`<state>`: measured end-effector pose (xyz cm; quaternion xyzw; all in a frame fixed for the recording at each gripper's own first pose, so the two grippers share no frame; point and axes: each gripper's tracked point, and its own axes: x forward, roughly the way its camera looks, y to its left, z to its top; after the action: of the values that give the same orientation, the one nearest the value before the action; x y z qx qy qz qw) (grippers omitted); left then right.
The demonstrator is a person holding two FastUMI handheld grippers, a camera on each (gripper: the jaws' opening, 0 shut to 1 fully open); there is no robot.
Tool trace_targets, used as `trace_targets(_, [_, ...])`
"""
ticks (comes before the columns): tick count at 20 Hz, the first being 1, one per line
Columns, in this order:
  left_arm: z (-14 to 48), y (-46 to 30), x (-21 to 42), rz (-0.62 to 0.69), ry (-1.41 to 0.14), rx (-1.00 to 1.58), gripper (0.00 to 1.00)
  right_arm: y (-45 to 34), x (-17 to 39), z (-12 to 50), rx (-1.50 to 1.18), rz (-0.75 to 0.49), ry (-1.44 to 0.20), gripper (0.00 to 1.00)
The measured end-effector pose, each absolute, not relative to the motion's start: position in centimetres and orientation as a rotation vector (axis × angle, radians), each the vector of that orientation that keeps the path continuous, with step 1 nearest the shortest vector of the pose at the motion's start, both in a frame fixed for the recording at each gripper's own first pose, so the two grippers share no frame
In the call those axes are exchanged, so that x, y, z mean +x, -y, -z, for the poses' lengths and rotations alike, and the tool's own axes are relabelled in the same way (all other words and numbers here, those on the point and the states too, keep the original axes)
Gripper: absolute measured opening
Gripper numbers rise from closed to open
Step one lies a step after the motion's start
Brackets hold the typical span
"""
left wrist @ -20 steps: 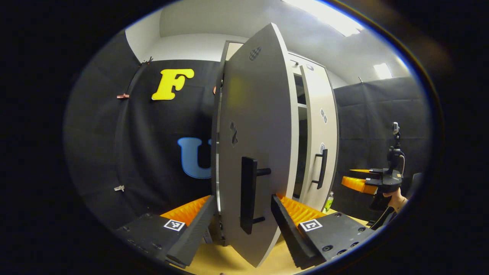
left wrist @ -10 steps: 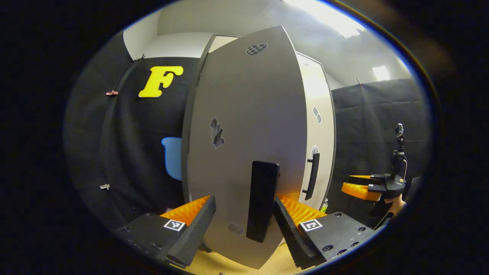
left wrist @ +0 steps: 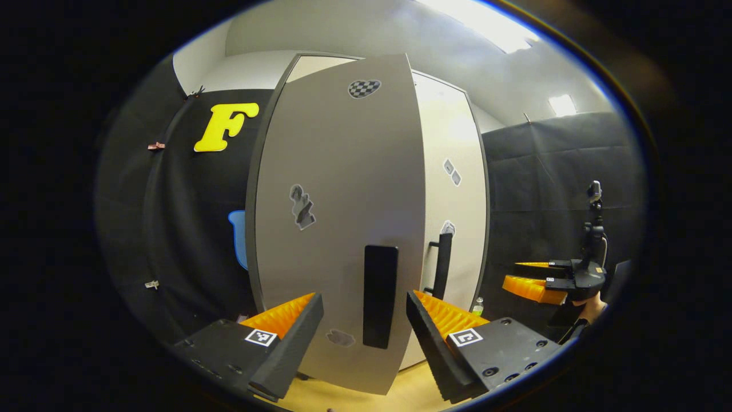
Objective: Grab one shoe with the right hand and put it into the shoe cabinet, grab the other shoe with the left hand and put it into the shoe cabinet; then close the right door with the right hand and the left door with the left hand.
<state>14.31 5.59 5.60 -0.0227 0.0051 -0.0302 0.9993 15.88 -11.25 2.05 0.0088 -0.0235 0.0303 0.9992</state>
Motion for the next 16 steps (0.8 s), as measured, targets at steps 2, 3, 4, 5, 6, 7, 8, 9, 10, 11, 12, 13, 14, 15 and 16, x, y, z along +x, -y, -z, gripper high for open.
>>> trace_targets(2, [-5.4, -5.5, 12.8, 0.060, -0.015, -0.051, 0.93, 10.0, 15.0, -2.2, 0.015, -0.067, 0.052, 0.97])
trace_targets(3, [-5.3, -5.3, 12.0, 0.063, -0.018, -0.055, 0.93, 9.4, 14.5, -2.3, 0.012, -0.069, 0.053, 0.97])
trace_targets(4, [-5.0, -5.2, 11.2, 0.070, -0.025, -0.057, 0.93, 8.8, 14.0, -2.2, 0.007, -0.069, 0.052, 0.97])
trace_targets(5, [-4.8, -5.1, 10.5, 0.074, -0.032, -0.055, 0.94, 8.2, 13.3, -2.2, 0.000, -0.068, 0.047, 0.97])
trace_targets(6, [-4.5, -5.0, 9.6, 0.076, -0.039, -0.050, 0.94, 7.4, 12.5, -2.2, -0.005, -0.073, 0.047, 0.97])
trace_targets(7, [-4.3, -5.1, 9.0, 0.075, -0.048, -0.045, 0.94, 6.8, 11.8, -2.2, -0.005, -0.075, 0.048, 0.98])
trace_targets(8, [-4.1, -5.1, 8.3, 0.079, -0.053, -0.042, 0.94, 6.2, 11.0, -2.3, -0.004, -0.077, 0.051, 0.97])
trace_targets(9, [-4.0, -5.0, 7.6, 0.086, -0.056, -0.044, 0.94, 5.6, 10.2, -2.4, -0.005, -0.076, 0.052, 0.97])
trace_targets(10, [-3.9, -5.0, 7.1, 0.094, -0.057, -0.049, 0.94, 5.3, 9.5, -2.4, -0.008, -0.072, 0.050, 0.97])
trace_targets(11, [-4.0, -4.9, 6.4, 0.102, -0.055, -0.055, 0.94, 4.9, 9.0, -2.5, -0.009, -0.068, 0.050, 0.97])
trace_targets(12, [-4.0, -4.9, 5.8, 0.107, -0.052, -0.058, 0.94, 4.5, 8.3, -2.6, -0.009, -0.066, 0.051, 0.97])
trace_targets(13, [-4.1, -4.9, 5.2, 0.110, -0.048, -0.058, 0.94, 4.1, 7.4, -2.6, -0.006, -0.060, 0.051, 0.97])
trace_targets(14, [-4.2, -5.0, 4.8, 0.113, -0.045, -0.057, 0.94, 3.9, 6.7, -2.7, -0.004, -0.056, 0.052, 0.97])
trace_targets(15, [-4.4, -5.0, 4.3, 0.115, -0.044, -0.055, 0.94, 3.7, 6.1, -2.7, -0.001, -0.050, 0.052, 0.97])
trace_targets(16, [-4.4, -5.1, 3.9, 0.117, -0.041, -0.052, 0.94, 3.5, 5.5, -2.6, 0.001, -0.043, 0.049, 0.97])
